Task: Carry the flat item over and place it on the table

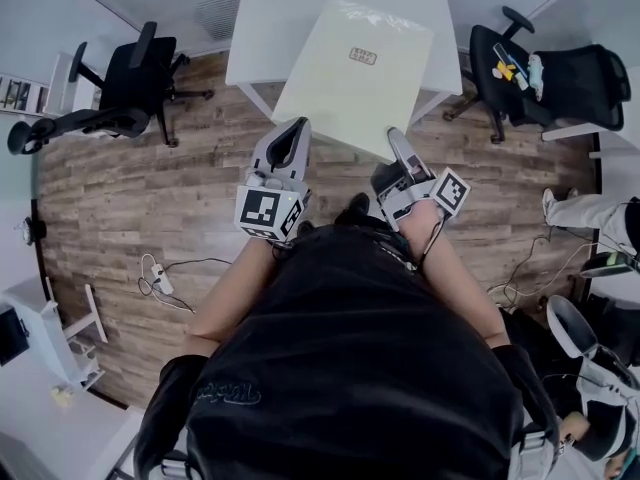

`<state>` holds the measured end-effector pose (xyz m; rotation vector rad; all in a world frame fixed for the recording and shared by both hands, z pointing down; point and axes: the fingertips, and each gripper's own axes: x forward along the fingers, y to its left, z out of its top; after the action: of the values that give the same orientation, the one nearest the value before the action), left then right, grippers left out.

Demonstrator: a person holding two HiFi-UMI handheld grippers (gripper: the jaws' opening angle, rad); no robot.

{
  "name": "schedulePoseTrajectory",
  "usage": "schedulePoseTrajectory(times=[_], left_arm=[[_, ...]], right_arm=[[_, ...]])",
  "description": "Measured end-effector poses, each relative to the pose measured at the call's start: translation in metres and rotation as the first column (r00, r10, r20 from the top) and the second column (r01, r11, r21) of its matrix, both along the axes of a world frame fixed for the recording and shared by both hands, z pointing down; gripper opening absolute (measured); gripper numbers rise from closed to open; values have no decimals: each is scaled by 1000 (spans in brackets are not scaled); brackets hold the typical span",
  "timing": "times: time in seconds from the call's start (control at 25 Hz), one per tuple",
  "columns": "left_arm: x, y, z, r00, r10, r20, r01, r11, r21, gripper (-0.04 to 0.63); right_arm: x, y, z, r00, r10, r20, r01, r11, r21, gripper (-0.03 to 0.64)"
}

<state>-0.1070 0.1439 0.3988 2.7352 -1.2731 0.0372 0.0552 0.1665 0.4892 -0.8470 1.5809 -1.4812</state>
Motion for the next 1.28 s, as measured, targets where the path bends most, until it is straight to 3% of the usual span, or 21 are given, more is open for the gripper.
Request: schedulePoseTrajectory(times=[0.4,1.12,1.28], left_arm=[[76,-10,10,1000,-3,-1,3,1000,-25,14],[122,-36,10,998,65,-26,-66,997,-36,15],[115,-36,12,997,77,-26,-78,996,-34,15]], right_arm=[[68,-17,5,999,-40,-16,40,999,0,299],[104,-23,13,1000,11,-15,-11,1000,-19,299],[98,-22,16,1000,25,-12,-26,999,-22,299]])
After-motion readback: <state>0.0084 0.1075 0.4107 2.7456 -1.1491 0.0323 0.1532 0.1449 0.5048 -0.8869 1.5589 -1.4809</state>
